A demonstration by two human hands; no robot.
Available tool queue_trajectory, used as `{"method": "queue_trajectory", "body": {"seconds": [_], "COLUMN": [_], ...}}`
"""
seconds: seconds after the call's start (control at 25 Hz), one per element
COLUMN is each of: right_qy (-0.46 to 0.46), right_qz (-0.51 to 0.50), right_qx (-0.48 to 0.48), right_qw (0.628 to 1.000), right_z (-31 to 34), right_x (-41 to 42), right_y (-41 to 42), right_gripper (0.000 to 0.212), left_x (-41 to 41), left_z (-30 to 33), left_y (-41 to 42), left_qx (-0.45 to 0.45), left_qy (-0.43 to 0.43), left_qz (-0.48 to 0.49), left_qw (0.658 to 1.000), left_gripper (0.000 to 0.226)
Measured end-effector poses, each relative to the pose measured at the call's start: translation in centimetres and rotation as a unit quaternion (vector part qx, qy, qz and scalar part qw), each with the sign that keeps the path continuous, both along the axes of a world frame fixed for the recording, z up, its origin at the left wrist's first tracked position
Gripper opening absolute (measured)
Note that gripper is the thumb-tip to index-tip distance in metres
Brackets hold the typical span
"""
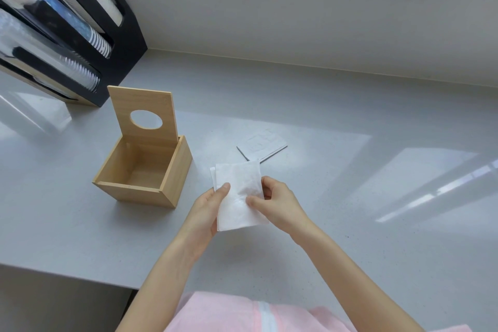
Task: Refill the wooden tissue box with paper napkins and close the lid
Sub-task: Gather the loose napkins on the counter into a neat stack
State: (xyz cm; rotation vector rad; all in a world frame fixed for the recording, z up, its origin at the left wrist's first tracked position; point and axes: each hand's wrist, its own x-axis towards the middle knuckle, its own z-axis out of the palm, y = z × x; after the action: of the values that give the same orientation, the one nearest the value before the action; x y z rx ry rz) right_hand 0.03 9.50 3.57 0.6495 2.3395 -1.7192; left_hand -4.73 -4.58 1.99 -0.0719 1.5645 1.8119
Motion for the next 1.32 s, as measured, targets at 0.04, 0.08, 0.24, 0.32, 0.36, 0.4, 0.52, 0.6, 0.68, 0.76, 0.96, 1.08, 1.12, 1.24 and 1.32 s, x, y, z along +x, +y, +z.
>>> {"method": "queue_trajectory", "body": {"seconds": [0.04, 0.08, 0.24, 0.32, 0.36, 0.4, 0.52, 0.6, 0.68, 0.76, 0.96, 1.08, 1.12, 1.24, 1.32], "right_qy": [-0.001, -0.004, -0.004, -0.004, -0.01, -0.022, -0.082, -0.126, -0.156, -0.174, -0.166, -0.129, -0.109, -0.026, 0.032], "right_qz": [0.006, 0.014, 0.001, -0.031, -0.045, -0.059, -0.075, -0.075, -0.076, -0.083, -0.092, -0.102, -0.122, -0.215, -0.248], "right_qx": [-0.001, -0.001, -0.014, 0.03, 0.07, 0.111, 0.179, 0.199, 0.225, 0.249, 0.246, 0.237, 0.204, -0.015, -0.161], "right_qw": [1.0, 1.0, 1.0, 0.999, 0.996, 0.992, 0.978, 0.969, 0.959, 0.949, 0.95, 0.957, 0.965, 0.976, 0.955], "right_z": [0.0, 0.0, 0.3, 0.3, 0.1, -0.1, -1.3, -2.2, -3.2, -4.1, -5.2, -5.2, -5.0, -3.4, -1.7], "right_x": [-0.1, -0.3, -2.2, -3.9, -5.0, -6.0, -8.7, -10.2, -11.5, -12.2, -12.2, -11.5, -11.1, -9.4, -7.9], "right_y": [0.2, 0.4, 2.6, 4.5, 5.4, 6.3, 8.3, 8.6, 8.3, 7.8, 7.8, 8.1, 8.2, 9.0, 9.3], "right_gripper": [0.02, 0.017, 0.014, 0.015, 0.01, 0.011, 0.036, 0.048, 0.054, 0.052, 0.026, 0.021, 0.02, 0.004, 0.011], "left_x": [0.0, 0.0, -0.6, -1.0, -1.3, -1.5, -2.3, -2.8, -3.4, -3.8, -4.4, -4.2, -4.1, -3.7, -3.5], "left_z": [-0.1, -0.1, -0.1, 0.1, 0.2, 0.3, 0.6, 0.7, 0.7, 0.7, 0.8, 0.9, 0.9, 1.1, 1.1], "left_y": [0.0, 0.1, 0.2, 0.2, 0.2, 0.2, 0.5, 0.6, 0.8, 0.8, 1.1, 1.1, 1.1, 1.1, 1.3], "left_qx": [-0.016, -0.03, -0.047, -0.053, -0.055, -0.056, -0.056, -0.059, -0.064, -0.068, -0.078, -0.079, -0.079, -0.074, -0.068], "left_qy": [0.007, 0.013, 0.01, 0.003, 0.001, -0.001, -0.006, -0.012, -0.019, -0.025, -0.03, -0.032, -0.032, -0.028, -0.025], "left_qz": [0.003, 0.009, 0.035, 0.05, 0.056, 0.062, 0.072, 0.08, 0.086, 0.089, 0.091, 0.09, 0.089, 0.083, 0.077], "left_qw": [1.0, 0.999, 0.998, 0.997, 0.997, 0.997, 0.996, 0.995, 0.994, 0.993, 0.992, 0.992, 0.992, 0.993, 0.994], "left_gripper": [0.028, 0.027, 0.023, 0.021, 0.02, 0.02, 0.019, 0.019, 0.02, 0.02, 0.02, 0.02, 0.02, 0.02, 0.021]}}
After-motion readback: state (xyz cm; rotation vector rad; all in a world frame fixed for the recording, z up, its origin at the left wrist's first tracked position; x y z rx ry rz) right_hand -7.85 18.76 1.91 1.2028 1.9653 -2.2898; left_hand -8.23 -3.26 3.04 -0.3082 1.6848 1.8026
